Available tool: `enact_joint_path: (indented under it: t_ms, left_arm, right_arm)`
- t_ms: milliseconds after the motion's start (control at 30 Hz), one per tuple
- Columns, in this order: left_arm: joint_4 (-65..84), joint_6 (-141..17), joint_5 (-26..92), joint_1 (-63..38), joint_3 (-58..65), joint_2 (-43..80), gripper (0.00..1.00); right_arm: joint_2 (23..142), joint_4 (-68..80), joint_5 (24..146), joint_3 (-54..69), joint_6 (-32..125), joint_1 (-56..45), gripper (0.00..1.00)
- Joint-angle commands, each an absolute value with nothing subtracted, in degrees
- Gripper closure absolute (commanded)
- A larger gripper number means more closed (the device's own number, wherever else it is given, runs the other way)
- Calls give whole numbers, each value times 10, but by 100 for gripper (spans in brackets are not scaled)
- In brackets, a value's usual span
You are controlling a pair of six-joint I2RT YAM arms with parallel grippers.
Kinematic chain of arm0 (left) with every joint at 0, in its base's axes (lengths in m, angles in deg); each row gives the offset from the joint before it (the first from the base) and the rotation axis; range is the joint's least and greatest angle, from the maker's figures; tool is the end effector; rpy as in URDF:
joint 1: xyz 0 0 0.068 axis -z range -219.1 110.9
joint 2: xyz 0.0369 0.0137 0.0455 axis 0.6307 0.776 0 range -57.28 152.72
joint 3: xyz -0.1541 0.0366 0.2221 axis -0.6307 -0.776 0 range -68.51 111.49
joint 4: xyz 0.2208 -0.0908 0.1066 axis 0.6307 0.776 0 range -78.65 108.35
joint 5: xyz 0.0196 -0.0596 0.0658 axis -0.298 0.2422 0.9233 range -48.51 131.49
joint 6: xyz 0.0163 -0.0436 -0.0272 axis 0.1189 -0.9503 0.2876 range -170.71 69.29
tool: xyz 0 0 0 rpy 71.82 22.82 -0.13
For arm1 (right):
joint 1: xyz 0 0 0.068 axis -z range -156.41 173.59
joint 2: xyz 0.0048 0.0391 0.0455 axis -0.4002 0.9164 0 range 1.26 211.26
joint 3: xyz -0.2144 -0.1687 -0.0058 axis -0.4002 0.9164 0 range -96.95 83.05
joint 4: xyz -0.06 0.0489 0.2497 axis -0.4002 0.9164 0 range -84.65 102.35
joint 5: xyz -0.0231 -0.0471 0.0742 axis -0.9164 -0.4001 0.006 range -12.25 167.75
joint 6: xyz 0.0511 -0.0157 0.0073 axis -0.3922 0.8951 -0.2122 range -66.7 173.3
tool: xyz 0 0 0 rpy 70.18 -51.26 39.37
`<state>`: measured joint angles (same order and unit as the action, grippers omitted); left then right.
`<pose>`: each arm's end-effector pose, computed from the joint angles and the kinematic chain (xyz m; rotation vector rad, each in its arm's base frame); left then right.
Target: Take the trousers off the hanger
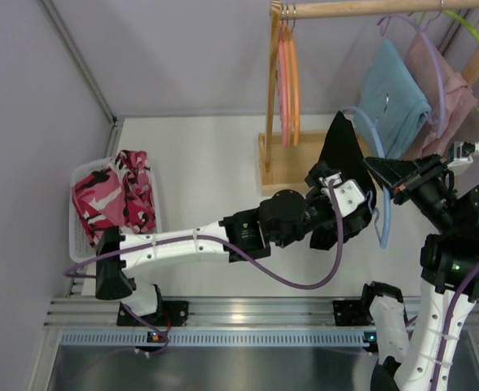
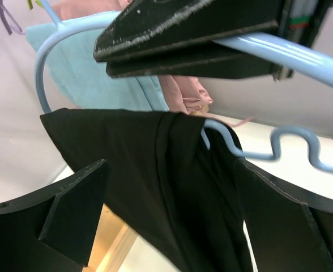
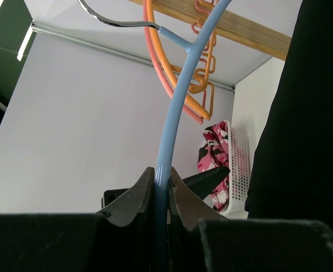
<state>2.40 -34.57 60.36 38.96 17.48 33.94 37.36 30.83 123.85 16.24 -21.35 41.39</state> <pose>0.0904 -0.3719 0.4218 0.9284 1.2300 -0.6169 0.0887 -0.0015 0.4547 0.6069 1.5621 1.3604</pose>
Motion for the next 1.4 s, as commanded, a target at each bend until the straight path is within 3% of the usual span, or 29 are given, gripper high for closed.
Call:
enact_joint_path:
  t_ms: [0,133,300,400,500,633,733,1233,1367]
  left_arm:
    - [14,-358,638,391,220,372,4]
    - [24,-337,696,379,256,404,13]
    - [44,-353,704,354,256,396,33]
    - [44,-363,681,346,233,371,35]
    - [42,-367,648,340,209,350,30]
    - [39,-378,608,333,193,335,16]
    - [41,-379,587,332,189,330,12]
    - [57,-371,532,330,129,299,5]
    - [58,-359,551,329,130,313,10]
  right_arm:
    - [366,220,1252,124,-227,420,100]
    - [368,219,1256,112,-227,420,100]
    - [369,219,1256,111,-226,420,100]
    - [368,213,1256,119,-227,420,100]
    - [368,206,1257,126,-230,420,100]
    - [369,199,1259,131,-230,420,100]
    - [368,197,1262,130,-229,420,100]
    - [375,175,1263,123,-243,420,100]
    - [374,175,1265,120,-240,420,100]
